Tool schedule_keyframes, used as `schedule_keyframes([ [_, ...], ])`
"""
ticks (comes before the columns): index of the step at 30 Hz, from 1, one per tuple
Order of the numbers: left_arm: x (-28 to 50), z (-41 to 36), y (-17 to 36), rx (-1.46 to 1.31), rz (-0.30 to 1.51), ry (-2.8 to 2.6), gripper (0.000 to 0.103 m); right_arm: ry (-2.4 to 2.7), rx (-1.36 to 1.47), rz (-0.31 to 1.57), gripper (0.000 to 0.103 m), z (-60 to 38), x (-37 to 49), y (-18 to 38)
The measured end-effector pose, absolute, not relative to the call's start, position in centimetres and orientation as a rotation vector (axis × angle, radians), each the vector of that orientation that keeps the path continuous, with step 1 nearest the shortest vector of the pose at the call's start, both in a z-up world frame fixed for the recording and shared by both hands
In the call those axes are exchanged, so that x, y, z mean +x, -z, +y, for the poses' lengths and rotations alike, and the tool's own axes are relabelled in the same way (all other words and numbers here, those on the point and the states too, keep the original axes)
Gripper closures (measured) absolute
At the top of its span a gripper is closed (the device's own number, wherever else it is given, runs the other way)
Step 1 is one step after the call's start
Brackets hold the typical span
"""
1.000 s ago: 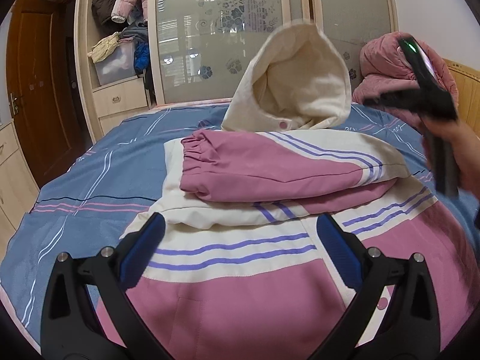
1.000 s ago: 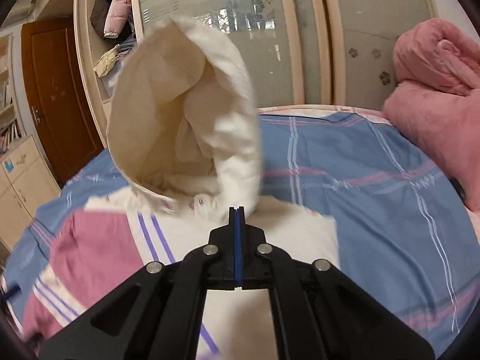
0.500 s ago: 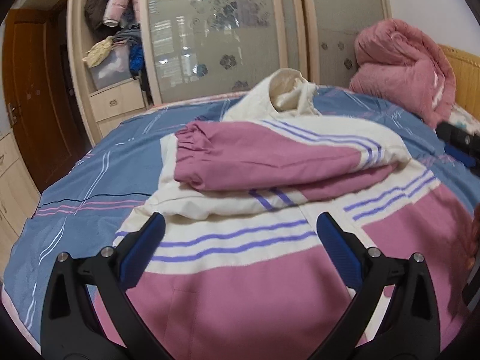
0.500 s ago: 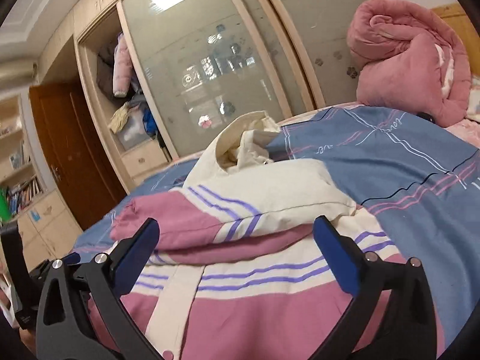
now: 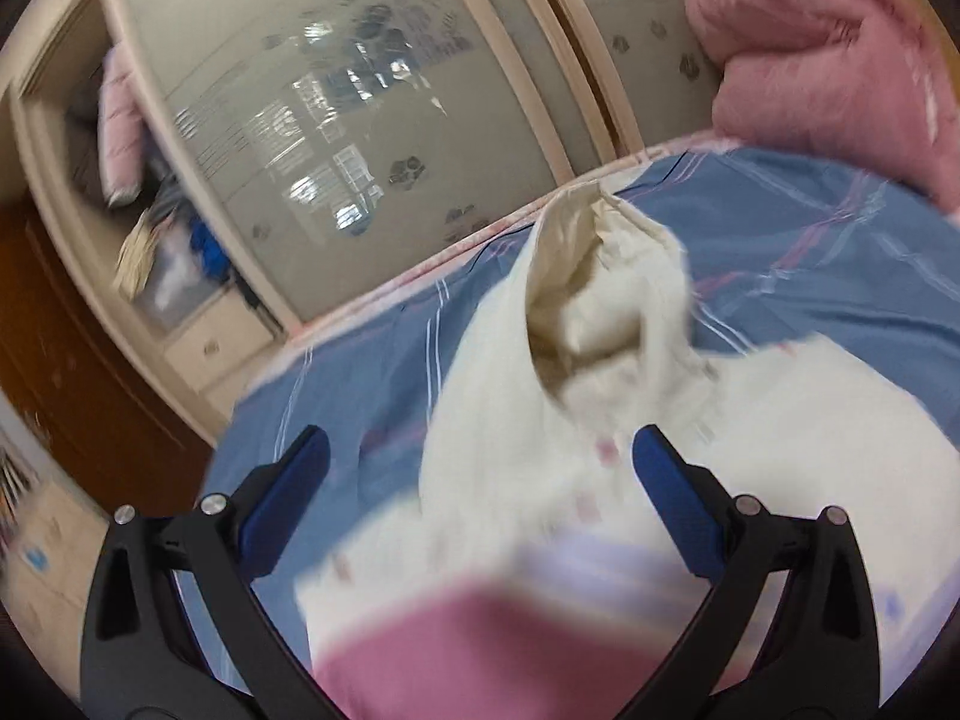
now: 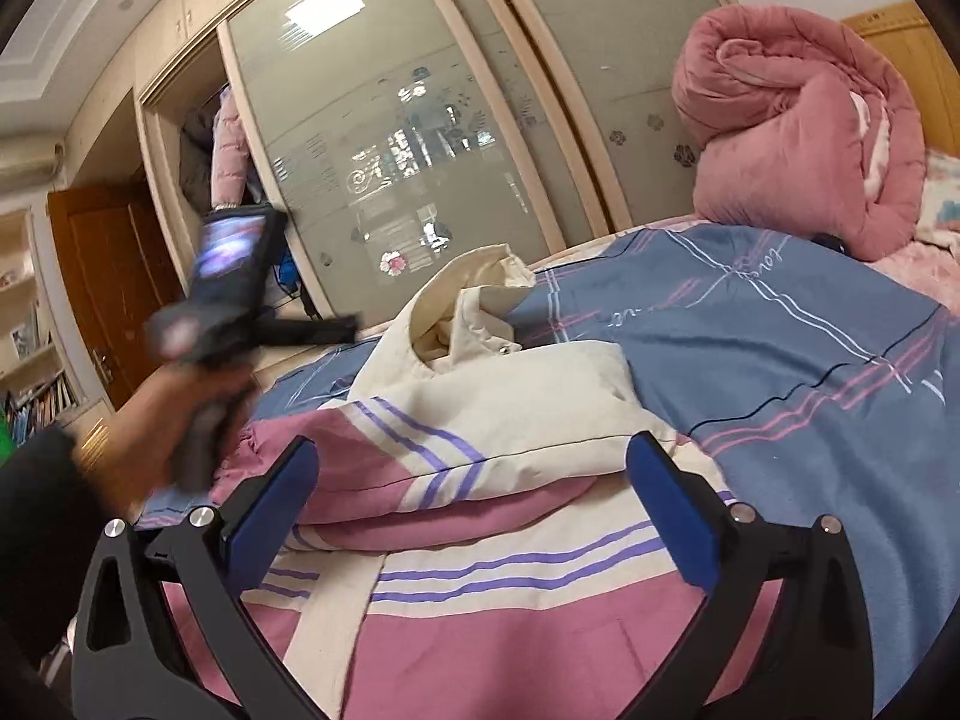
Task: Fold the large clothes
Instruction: 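Grasp the white hood fabric with the left tool and fold it over the sleeves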
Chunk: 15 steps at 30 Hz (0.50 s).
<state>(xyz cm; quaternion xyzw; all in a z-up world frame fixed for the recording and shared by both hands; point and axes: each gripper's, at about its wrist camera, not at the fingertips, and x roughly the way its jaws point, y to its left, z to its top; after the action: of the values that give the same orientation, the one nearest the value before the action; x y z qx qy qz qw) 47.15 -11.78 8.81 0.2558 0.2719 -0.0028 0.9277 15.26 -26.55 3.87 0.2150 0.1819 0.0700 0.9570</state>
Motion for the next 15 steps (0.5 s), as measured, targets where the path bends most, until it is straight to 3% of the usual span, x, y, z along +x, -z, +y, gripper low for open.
schedule_keyframes([
  [8,63.2,-14.0,-4.8,0.514,0.787,-0.039,0.005,-0.162,0.502,0.378,0.001,-28.5,15.1,-3.5],
  [9,64.8,-13.8,-3.8,0.52,0.834,-0.07,0.019,-0.162,0.497,0.378,0.001,-28.4,15.0,-3.5],
  [10,65.7,-13.2,-3.1,0.504,0.879,-0.103,0.091,-0.164,0.488,0.384,0.001,-28.2,15.0,-3.4],
  [11,66.5,-11.7,-2.8,0.398,0.95,-0.127,0.099,-0.168,0.483,0.391,0.001,-28.2,15.1,-3.3],
  [13,65.8,-9.4,-4.0,0.207,0.938,-0.065,0.099,-0.168,0.488,0.394,0.001,-28.4,15.2,-3.2],
  [15,64.0,-8.5,-5.0,0.215,0.905,-0.062,0.1,-0.161,0.507,0.394,0.001,-28.7,15.3,-3.1],
])
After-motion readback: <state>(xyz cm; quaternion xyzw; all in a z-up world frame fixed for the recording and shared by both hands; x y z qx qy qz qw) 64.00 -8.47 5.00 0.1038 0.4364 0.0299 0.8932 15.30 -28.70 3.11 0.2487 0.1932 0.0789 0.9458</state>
